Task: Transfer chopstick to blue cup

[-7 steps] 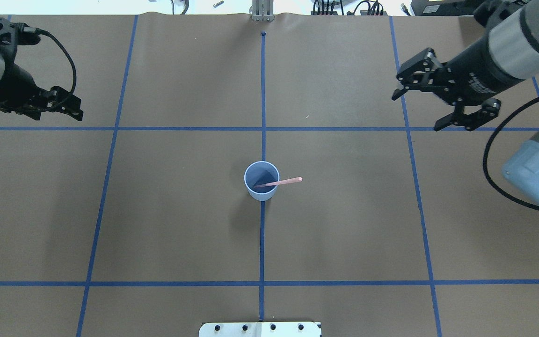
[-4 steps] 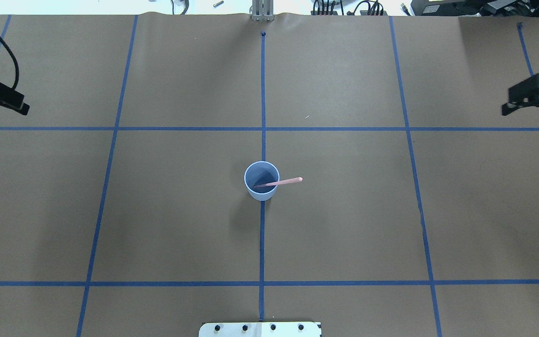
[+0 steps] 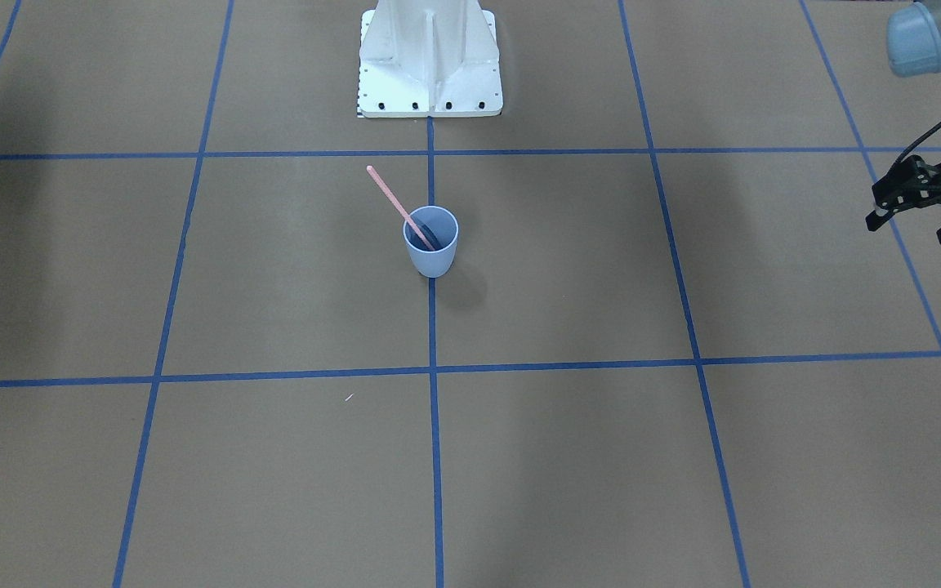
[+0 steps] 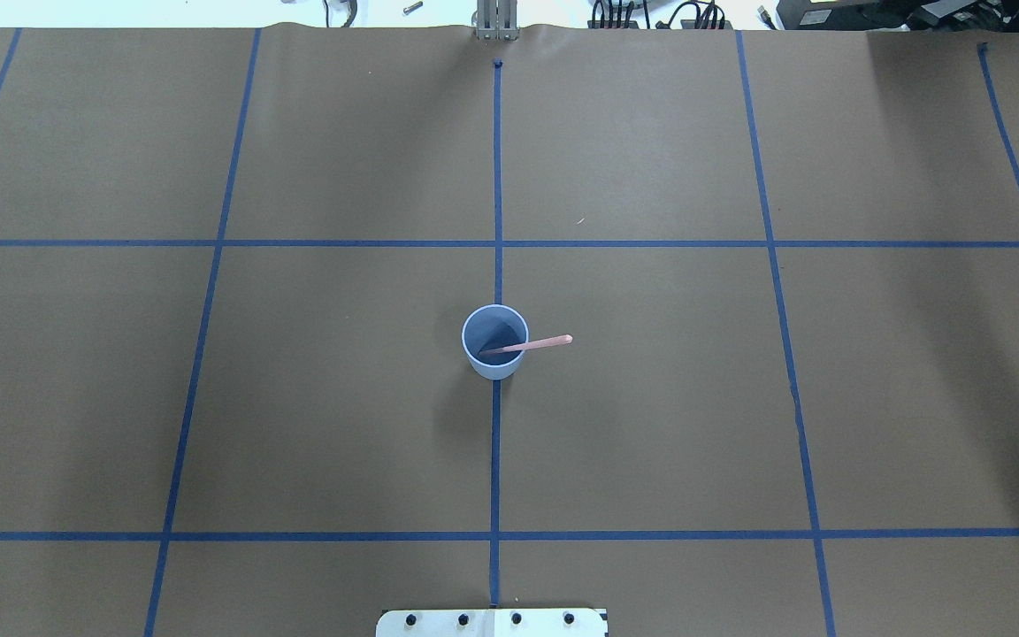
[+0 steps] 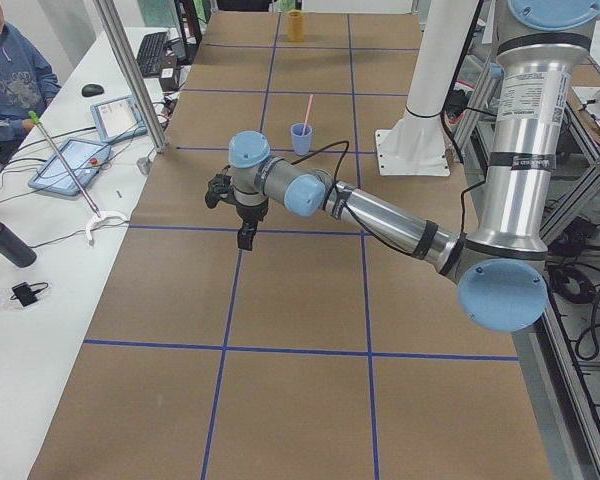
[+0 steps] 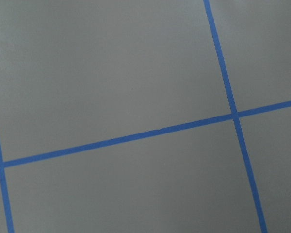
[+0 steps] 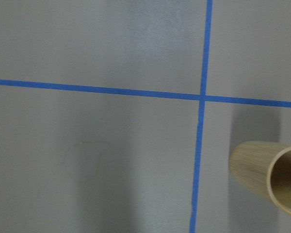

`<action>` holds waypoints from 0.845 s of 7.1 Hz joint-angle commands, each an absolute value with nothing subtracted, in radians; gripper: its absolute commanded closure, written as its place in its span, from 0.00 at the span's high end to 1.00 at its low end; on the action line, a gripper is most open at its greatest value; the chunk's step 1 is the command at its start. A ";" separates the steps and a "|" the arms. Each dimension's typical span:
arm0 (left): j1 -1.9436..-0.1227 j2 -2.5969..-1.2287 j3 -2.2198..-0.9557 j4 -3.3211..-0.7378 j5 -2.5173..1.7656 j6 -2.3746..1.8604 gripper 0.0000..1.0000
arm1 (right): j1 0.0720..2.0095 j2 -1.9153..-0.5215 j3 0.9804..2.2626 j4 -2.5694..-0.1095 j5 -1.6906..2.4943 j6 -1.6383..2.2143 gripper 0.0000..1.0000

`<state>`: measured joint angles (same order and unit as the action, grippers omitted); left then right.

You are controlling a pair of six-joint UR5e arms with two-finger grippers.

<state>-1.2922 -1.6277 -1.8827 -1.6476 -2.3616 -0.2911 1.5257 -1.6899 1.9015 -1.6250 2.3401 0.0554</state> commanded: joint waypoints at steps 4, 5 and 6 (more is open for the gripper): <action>-1.333 -1.572 -1.893 -1.658 -2.372 -0.329 0.98 | 1.557 -1.681 1.888 -1.624 2.341 0.017 1.00; -1.360 -1.518 -1.949 -1.666 -2.372 -0.322 0.98 | 1.555 -1.678 1.879 -1.624 2.341 0.017 1.00; -1.365 -1.500 -1.951 -1.696 -2.358 -0.321 0.98 | 1.555 -1.678 1.862 -1.624 2.341 0.017 1.00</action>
